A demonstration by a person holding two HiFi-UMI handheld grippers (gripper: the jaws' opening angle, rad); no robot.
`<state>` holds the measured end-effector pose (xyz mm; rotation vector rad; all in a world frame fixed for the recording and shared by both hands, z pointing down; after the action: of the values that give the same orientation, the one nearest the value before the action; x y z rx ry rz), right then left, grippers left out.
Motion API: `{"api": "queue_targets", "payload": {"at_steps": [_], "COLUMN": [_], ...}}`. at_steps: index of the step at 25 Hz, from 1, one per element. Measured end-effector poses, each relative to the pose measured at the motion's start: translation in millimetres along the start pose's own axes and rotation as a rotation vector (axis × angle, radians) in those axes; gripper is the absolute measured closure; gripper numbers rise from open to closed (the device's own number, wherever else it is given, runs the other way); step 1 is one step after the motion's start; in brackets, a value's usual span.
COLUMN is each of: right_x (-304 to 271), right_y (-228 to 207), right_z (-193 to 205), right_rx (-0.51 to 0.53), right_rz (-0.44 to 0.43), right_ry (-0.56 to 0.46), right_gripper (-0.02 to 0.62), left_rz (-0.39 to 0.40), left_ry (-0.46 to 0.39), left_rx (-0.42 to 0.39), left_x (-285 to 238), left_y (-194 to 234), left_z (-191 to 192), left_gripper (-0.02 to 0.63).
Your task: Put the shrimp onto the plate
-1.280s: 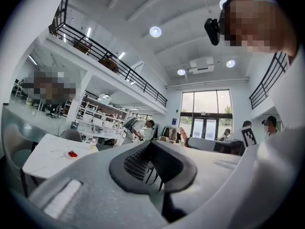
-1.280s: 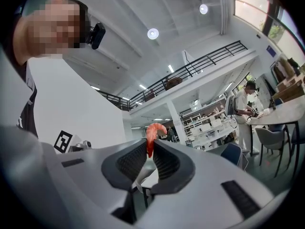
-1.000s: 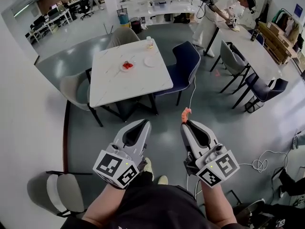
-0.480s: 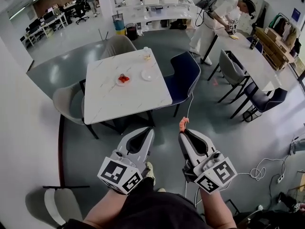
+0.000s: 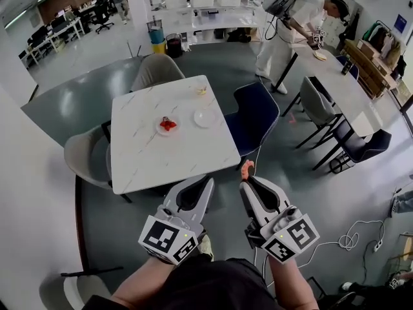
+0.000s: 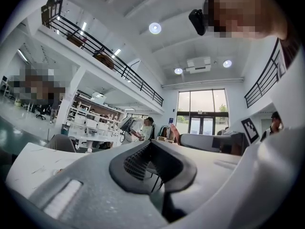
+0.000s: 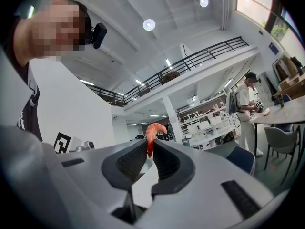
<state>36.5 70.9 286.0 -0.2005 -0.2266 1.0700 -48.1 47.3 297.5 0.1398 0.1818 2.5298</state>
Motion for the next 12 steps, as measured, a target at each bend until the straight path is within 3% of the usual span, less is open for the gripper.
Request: {"api": "queue_targets", "payload": {"at_steps": [12], "right_x": [-85.4], "right_y": [-45.8], "right_z": [10.4], "right_rx": [-0.009], "right_rz": [0.0], "right_ry": [0.013], "right_gripper": [0.551], "left_rz": [-0.013], "left_ry": [-0.013], "left_rx": [-0.009], "left_x": [-54.3], "left_y": [78.8], "left_z": [2.4], "left_gripper": [0.598]}}
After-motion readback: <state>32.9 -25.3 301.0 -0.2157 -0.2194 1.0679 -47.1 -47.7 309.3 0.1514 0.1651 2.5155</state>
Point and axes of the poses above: the fingertips, and each gripper's own axes: x backward along the fingers, y to its left, z out of its underside, the point moved 1 cm from there along x, backward along the fingers, and after that the axes turned 6 degrees about z, right-handed, at the moved point
